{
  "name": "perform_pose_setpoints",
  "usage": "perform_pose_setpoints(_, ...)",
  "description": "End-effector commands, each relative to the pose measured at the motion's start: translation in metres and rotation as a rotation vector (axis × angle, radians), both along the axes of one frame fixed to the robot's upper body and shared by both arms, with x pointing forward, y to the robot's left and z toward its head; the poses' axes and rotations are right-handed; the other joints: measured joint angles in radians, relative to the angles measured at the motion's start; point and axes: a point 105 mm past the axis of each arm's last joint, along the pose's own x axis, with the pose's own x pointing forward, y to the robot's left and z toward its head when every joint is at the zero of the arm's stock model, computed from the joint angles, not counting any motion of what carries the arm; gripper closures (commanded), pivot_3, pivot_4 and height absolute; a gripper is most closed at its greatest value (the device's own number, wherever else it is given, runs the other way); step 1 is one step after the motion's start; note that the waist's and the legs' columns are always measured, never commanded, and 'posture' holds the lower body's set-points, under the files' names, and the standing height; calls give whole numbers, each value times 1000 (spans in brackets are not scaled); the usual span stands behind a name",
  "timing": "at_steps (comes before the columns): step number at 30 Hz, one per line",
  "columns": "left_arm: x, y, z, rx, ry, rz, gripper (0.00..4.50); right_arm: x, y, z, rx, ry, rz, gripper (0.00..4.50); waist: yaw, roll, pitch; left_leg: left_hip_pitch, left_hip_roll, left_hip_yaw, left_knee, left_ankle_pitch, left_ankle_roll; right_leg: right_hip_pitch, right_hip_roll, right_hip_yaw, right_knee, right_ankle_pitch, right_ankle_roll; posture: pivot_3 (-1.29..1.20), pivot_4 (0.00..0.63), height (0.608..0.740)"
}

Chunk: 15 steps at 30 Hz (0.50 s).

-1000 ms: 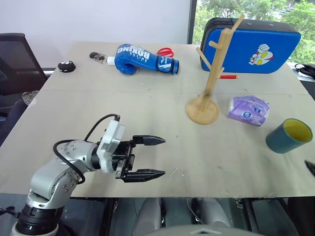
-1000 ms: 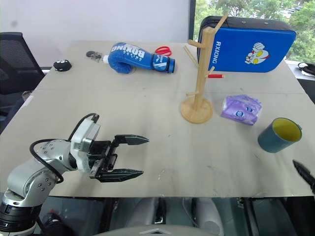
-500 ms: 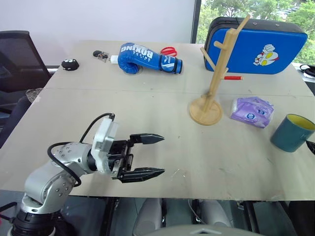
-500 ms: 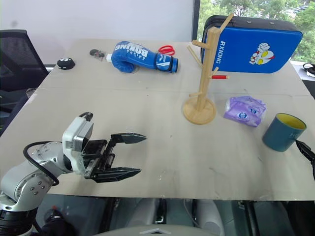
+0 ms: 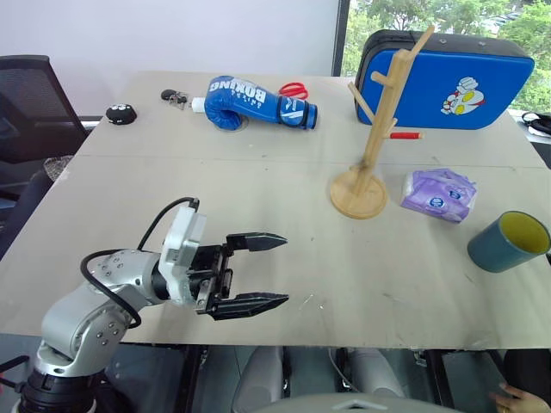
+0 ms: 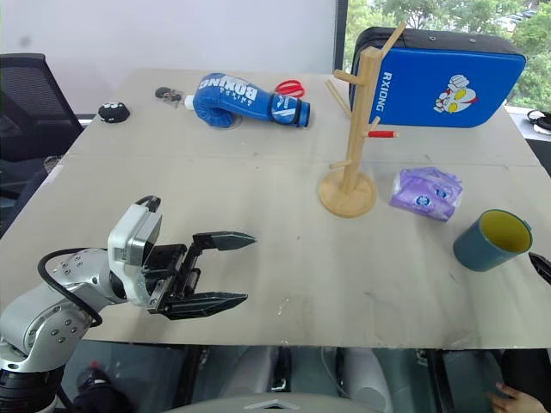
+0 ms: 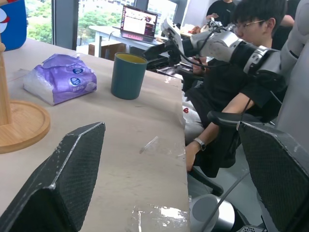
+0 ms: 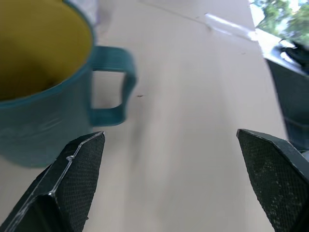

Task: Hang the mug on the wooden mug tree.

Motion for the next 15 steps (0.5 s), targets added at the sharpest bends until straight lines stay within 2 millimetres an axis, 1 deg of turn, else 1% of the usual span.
perform_pose_setpoints(1, 0, 1, 7, 1, -39, -5, 0, 8, -2, 7, -35, -32, 4, 77, 0, 0, 0, 0, 0, 0, 0, 0, 0, 0, 0, 0, 0, 0, 0, 0, 150, 740)
perform_pose_setpoints(4, -1, 1, 8, 1, -41, -1, 0, 17, -1, 6, -9, -48, 18, 77, -1, 0, 0, 0, 0, 0, 0, 0, 0, 0, 0, 0, 0, 0, -1, 0, 150, 740)
perform_pose_setpoints(5, -2, 1, 8, 1, -42, 0, 0, 18, 0, 6, 2, -52, 25, 581, -1, 0, 0, 0, 0, 1, 0, 0, 0, 0, 0, 1, 0, 1, -1, 0, 150, 740)
perform_pose_setpoints(7, -2, 1, 8, 2, -42, 5, 0, 21, 4, 5, 21, -45, 55, 1155, 0, 0, 0, 0, 0, 1, 0, 0, 0, 0, 0, 1, 0, 1, -1, 0, 150, 740)
perform_pose_setpoints(11, -3, 2, 8, 3, -39, 19, 0, 26, 15, 1, 65, -28, 115, 1155, 1, 1, 0, 0, 0, 0, 0, 0, 0, 0, 0, 1, 0, 1, -1, 0, 150, 740)
perform_pose_setpoints(15, -4, 2, 6, 4, -36, 24, 0, 30, 18, -1, 75, -27, 126, 1155, 0, 1, 0, 0, 0, 1, 0, 0, 0, 0, 0, 1, 0, 1, -1, 0, 150, 740)
